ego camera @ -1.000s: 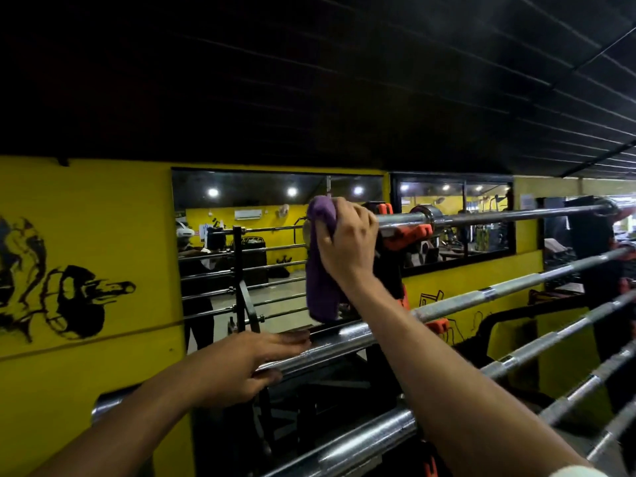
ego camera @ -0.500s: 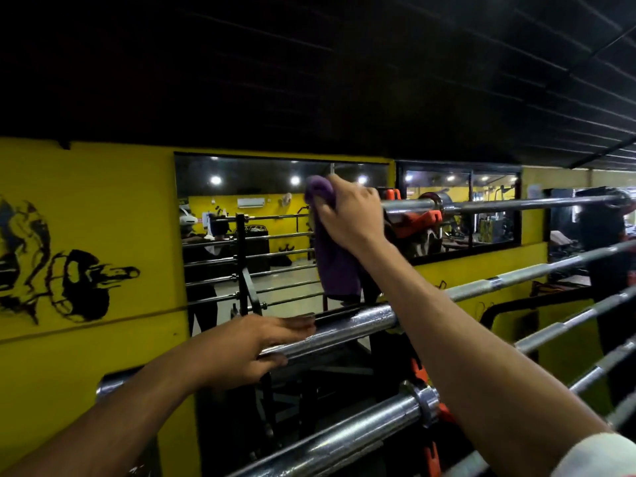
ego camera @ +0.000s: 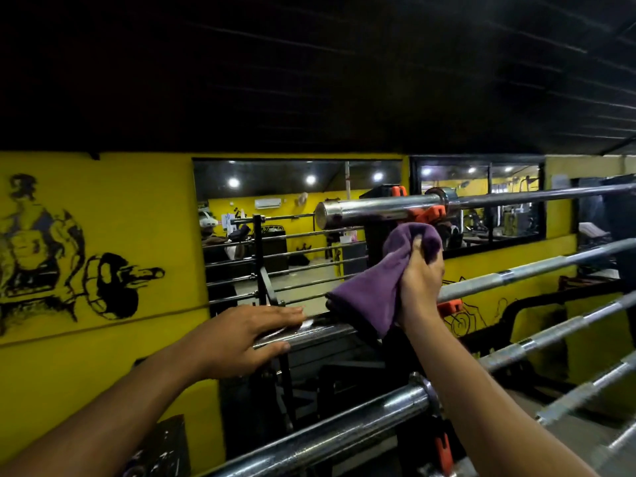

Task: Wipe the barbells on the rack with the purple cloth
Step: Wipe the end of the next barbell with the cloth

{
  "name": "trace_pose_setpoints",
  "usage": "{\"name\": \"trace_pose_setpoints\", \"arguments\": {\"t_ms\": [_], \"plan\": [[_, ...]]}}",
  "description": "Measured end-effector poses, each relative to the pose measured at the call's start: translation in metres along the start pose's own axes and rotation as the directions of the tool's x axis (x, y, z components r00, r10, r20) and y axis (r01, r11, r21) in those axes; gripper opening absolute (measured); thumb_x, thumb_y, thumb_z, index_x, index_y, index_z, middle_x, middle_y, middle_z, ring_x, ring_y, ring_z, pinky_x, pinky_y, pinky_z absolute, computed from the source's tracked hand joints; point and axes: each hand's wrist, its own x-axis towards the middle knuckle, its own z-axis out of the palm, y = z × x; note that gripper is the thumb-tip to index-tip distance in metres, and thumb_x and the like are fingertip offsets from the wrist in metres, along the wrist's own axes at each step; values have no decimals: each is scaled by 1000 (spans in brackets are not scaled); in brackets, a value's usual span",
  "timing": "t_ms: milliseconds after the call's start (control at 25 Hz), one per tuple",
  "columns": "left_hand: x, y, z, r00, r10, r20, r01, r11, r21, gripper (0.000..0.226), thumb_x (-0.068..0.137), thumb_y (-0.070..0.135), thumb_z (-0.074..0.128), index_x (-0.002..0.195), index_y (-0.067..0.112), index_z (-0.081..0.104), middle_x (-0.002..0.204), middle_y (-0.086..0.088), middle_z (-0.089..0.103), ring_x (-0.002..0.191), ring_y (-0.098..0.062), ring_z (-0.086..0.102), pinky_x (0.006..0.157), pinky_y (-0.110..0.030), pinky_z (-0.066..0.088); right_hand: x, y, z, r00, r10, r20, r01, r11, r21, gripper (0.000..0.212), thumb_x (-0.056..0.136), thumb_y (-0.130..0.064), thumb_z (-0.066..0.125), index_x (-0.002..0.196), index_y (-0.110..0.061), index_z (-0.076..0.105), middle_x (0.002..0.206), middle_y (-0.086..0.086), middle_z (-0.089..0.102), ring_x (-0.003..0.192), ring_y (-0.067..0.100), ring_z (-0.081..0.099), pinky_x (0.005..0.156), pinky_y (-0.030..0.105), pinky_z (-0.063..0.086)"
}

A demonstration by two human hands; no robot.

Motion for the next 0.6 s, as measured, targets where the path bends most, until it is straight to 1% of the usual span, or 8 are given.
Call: {"name": "trace_pose_setpoints", "arguments": {"t_ms": [80, 120, 200, 240, 360, 440, 520, 600], "plan": [[0, 7, -4, 996, -44, -78, 41, 999, -34, 49, 98, 60, 44, 146, 54, 35, 149, 39, 33, 135, 19, 28, 114, -25, 36, 3, -13, -8, 983, 53, 174, -25, 987, -160, 21, 105, -33, 50, 112, -16, 61, 83, -3, 63, 76, 10, 64, 55, 12, 48], [5, 14, -7, 983, -59, -173, 47, 996, -77, 49, 98, 60, 45, 145, 53, 38, 147, 38, 36, 133, 20, 31, 112, -22, 37, 4, -19, -10, 955, 61, 291, 15, 968, -251, 19, 105, -30, 50, 104, -15, 62, 78, -4, 61, 68, 3, 63, 54, 10, 46], [26, 34, -16, 919, -131, -373, 24, 960, -280, 50, 95, 57, 54, 143, 50, 44, 142, 34, 46, 126, 18, 42, 104, -17, 41, 7, -30, -15, 850, 85, 519, 82, 954, -290, 20, 104, -22, 51, 91, -16, 64, 72, -7, 64, 59, -8, 59, 58, 11, 45], [39, 44, -21, 900, -196, -389, 17, 908, -418, 52, 92, 56, 60, 142, 49, 45, 139, 31, 50, 123, 16, 47, 101, -17, 42, 9, -33, -18, 778, 99, 621, 85, 962, -260, 20, 102, -21, 52, 90, -16, 66, 74, -7, 68, 63, -7, 61, 64, 14, 47], [78, 69, -24, 955, -243, -169, 61, 720, -691, 52, 84, 56, 71, 132, 42, 57, 129, 13, 65, 117, -5, 62, 101, -37, 52, 11, -42, -26, 597, 164, 786, 93, 958, -271, 20, 95, -29, 58, 100, -15, 71, 90, -1, 74, 85, 8, 67, 75, 23, 55], [95, 75, -15, 974, -207, -95, 57, 625, -779, 38, 87, 42, 71, 121, 25, 69, 116, 0, 73, 112, -23, 68, 99, -53, 52, 23, -45, -33, 560, 166, 812, 302, 871, -387, 23, 94, -34, 61, 104, -17, 72, 96, -1, 73, 90, 10, 65, 79, 26, 55], [104, 76, -8, 973, -208, -94, 44, 576, -816, 29, 91, 28, 67, 117, 15, 71, 114, -8, 73, 112, -30, 67, 101, -56, 49, 34, -52, -51, 624, 59, 779, 459, 779, -427, 23, 94, -37, 64, 106, -18, 69, 93, -2, 72, 85, 9, 66, 73, 30, 55], [110, 76, -8, 961, -253, -113, 59, 584, -810, 20, 96, 20, 64, 114, 16, 72, 110, -5, 74, 105, -21, 69, 100, -50, 51, 29, -51, -78, 821, -132, 555, 437, 771, -462, 19, 95, -35, 66, 105, -19, 65, 91, 0, 70, 78, 11, 67, 63, 29, 55]]}}
